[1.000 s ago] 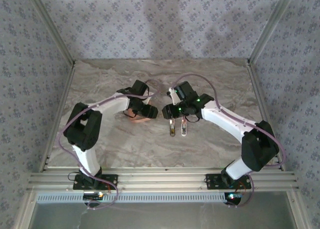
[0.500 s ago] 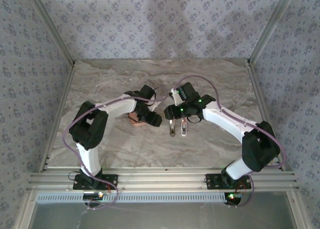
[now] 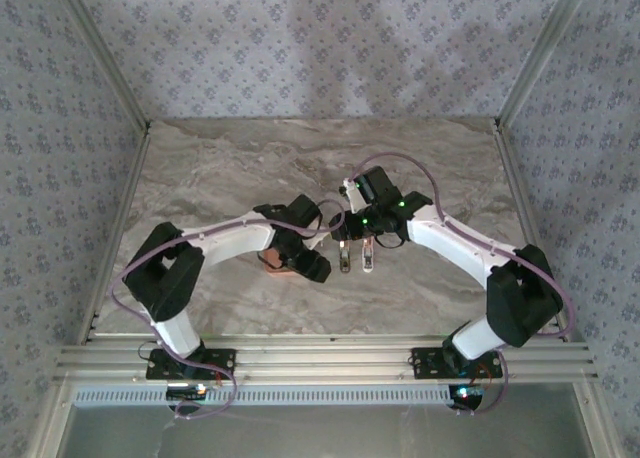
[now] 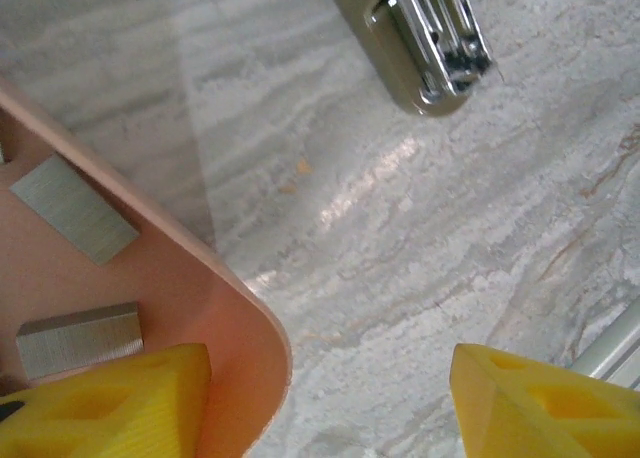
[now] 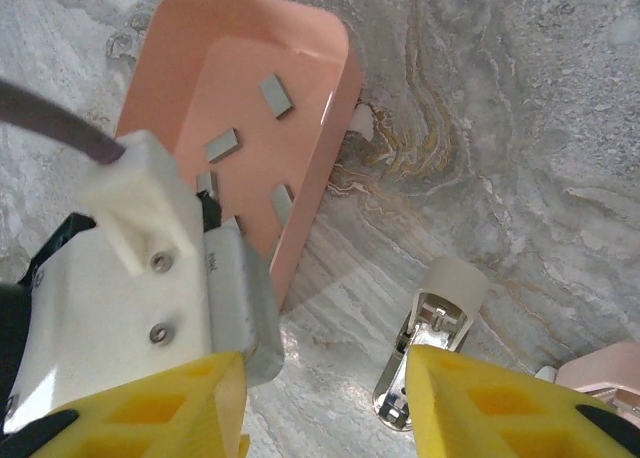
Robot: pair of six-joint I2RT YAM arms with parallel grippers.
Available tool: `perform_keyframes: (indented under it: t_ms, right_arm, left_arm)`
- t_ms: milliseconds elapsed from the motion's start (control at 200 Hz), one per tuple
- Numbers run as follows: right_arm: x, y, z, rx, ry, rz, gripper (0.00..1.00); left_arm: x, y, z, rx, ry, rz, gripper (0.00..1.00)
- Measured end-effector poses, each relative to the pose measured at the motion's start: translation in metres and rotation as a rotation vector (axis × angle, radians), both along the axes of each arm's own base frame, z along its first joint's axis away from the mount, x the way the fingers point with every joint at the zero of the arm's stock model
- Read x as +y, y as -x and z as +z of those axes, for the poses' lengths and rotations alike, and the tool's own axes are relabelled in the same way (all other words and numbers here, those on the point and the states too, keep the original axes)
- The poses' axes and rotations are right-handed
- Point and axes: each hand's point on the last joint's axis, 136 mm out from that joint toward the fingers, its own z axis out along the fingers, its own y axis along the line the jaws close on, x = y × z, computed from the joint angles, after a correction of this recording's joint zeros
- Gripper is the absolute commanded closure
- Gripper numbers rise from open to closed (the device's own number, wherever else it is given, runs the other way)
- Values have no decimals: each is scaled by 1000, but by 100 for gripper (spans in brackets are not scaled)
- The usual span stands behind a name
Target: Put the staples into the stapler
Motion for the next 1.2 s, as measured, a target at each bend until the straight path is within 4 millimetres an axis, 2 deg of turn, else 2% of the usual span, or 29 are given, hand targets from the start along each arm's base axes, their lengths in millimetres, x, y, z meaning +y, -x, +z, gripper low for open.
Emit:
perform_keyframes:
  t_ms: [150,285,430,545,660,850,1044,1199]
  right_arm:
    - [2,2,2,-8,-1,4,54]
    - [9,5,7,-20,5,7,54]
    - [26,9,24,-51,2,40,55]
    - [48,9,40,-83,-3,73,56]
    - [69,10,41,-82,29,111,59]
    - [100,8,15,-37,163,186,60]
    - [119,6,-22,21,340,264,66]
    - [118,8,-53,80,489,300,67]
  left_arm:
    - [1,8,14,-11,37,22,33]
    - [10,3,40,-70,88,76,30]
    - [30,-28,82,-217,192,195,28]
    - [67,-56,100,-320,234,349,26]
    - [106,-71,93,-356,228,491,24]
    - [157,-76,63,-338,195,670,24]
    - [188,-79,44,-310,195,778,24]
    - [198,-83,40,-309,219,824,24]
